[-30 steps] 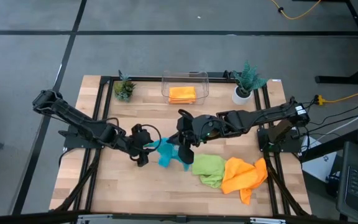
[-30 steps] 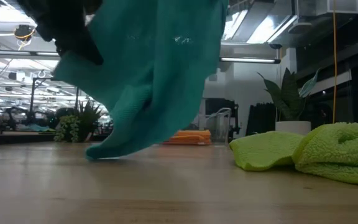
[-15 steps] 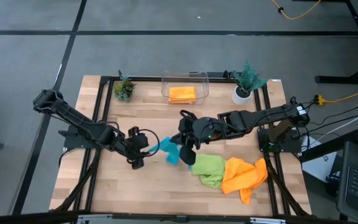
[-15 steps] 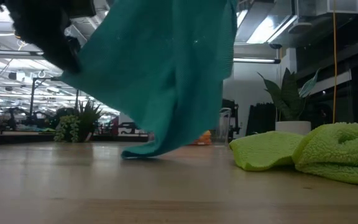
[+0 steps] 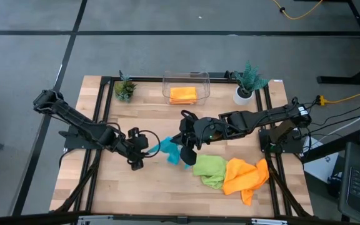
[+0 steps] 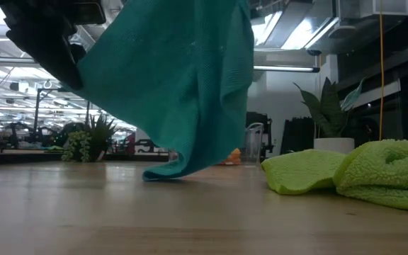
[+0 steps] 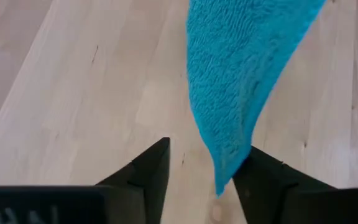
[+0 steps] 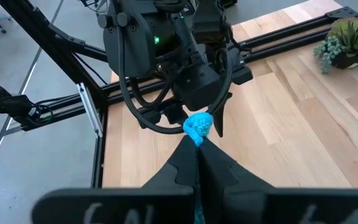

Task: Fold microfiber towels
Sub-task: Fold the blue towel

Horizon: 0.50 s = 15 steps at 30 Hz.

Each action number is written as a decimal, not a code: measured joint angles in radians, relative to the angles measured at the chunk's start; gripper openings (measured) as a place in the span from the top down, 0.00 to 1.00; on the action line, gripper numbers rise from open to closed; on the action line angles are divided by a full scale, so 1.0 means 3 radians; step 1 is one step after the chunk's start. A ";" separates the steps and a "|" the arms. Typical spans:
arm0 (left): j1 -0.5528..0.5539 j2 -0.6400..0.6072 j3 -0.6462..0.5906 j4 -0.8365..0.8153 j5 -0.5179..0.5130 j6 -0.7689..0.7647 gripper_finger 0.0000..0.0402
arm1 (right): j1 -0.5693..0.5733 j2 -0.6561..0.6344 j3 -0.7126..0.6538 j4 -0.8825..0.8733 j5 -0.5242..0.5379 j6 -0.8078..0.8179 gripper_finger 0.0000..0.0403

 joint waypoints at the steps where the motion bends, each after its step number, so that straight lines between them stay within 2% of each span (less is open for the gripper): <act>1: 0.0000 0.0000 0.0000 0.0000 0.0000 0.0024 0.65 | 0.0000 0.0000 0.0000 0.0001 0.0001 0.0000 0.99; 4: 0.0000 0.0000 0.0000 0.0000 0.0000 0.0046 0.76 | 0.0000 0.0000 0.0000 -0.0001 0.0001 -0.0001 0.99; 8: -0.0015 0.0000 0.0000 0.0014 0.0001 0.0020 0.95 | 0.0000 0.0000 -0.0001 -0.0005 0.0001 -0.0003 1.00; 12: -0.0087 0.0000 0.0114 -0.0086 0.0077 -0.0184 0.99 | 0.0000 0.0000 -0.0001 -0.0075 0.0000 -0.0003 1.00; 15: -0.0197 0.0000 0.0441 -0.0468 0.0122 -0.0236 1.00 | 0.0000 0.0000 -0.0001 -0.0153 -0.0001 -0.0003 0.99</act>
